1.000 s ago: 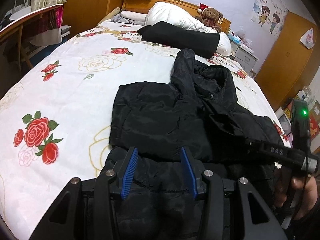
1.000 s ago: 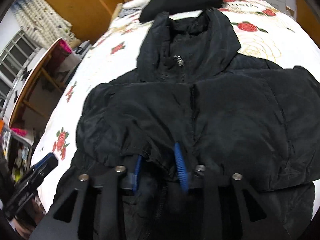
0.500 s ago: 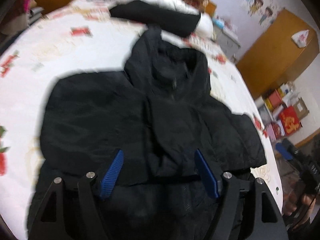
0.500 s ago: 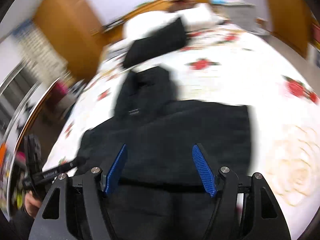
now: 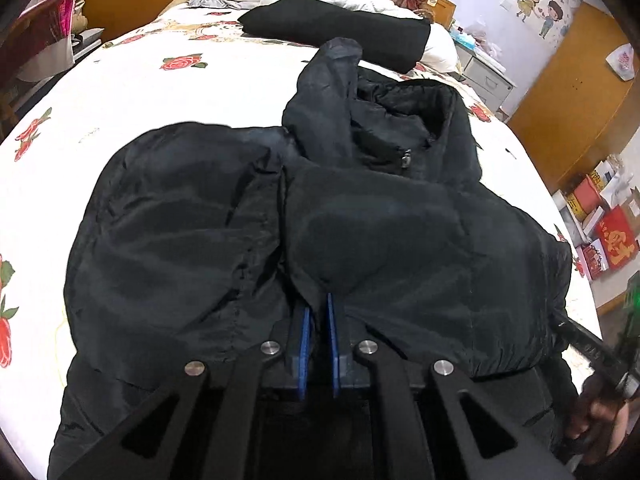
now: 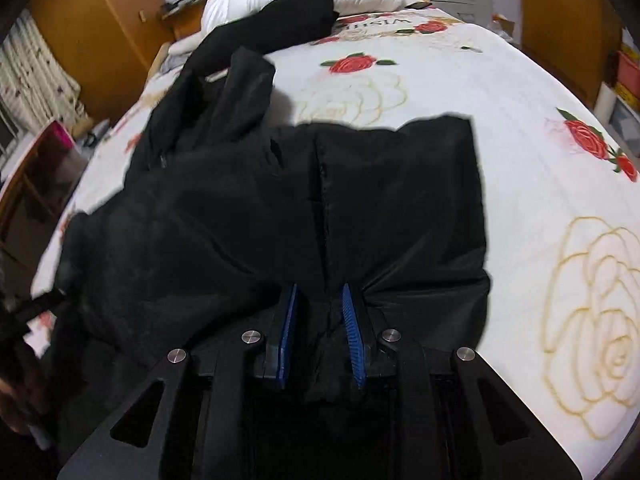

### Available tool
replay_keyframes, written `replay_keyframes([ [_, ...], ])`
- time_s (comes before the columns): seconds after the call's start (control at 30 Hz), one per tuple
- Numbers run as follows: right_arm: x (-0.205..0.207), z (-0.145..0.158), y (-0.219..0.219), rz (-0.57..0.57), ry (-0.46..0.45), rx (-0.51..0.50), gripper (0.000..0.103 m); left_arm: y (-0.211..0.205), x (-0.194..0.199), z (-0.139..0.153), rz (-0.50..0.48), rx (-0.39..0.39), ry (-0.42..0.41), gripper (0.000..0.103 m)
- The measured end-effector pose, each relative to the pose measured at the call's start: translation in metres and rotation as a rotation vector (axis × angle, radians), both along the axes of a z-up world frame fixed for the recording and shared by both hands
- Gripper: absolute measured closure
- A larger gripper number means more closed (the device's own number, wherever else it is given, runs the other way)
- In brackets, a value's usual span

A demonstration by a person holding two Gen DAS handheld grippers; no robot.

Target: Fold large clothes

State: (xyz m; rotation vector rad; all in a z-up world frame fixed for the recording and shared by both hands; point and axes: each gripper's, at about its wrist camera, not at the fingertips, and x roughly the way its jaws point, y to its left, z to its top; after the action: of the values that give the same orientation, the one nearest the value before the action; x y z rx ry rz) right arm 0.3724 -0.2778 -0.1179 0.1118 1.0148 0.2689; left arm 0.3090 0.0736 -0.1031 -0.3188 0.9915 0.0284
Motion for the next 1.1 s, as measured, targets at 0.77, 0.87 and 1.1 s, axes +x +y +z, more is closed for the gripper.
replay_keyframes([
  [0.77, 0.051, 0.042, -0.039, -0.137, -0.106, -0.08, 0.079, -0.025, 0.039, 0.033, -0.058, 0.155, -0.107, 0.073],
  [0.87, 0.054, 0.008, -0.039, -0.131, -0.064, -0.093, 0.079, -0.023, 0.047, -0.002, -0.063, 0.199, -0.089, 0.072],
  [1.1, 0.051, -0.003, -0.038, -0.127, -0.084, -0.098, 0.078, -0.024, 0.051, -0.013, -0.046, 0.232, -0.112, 0.071],
])
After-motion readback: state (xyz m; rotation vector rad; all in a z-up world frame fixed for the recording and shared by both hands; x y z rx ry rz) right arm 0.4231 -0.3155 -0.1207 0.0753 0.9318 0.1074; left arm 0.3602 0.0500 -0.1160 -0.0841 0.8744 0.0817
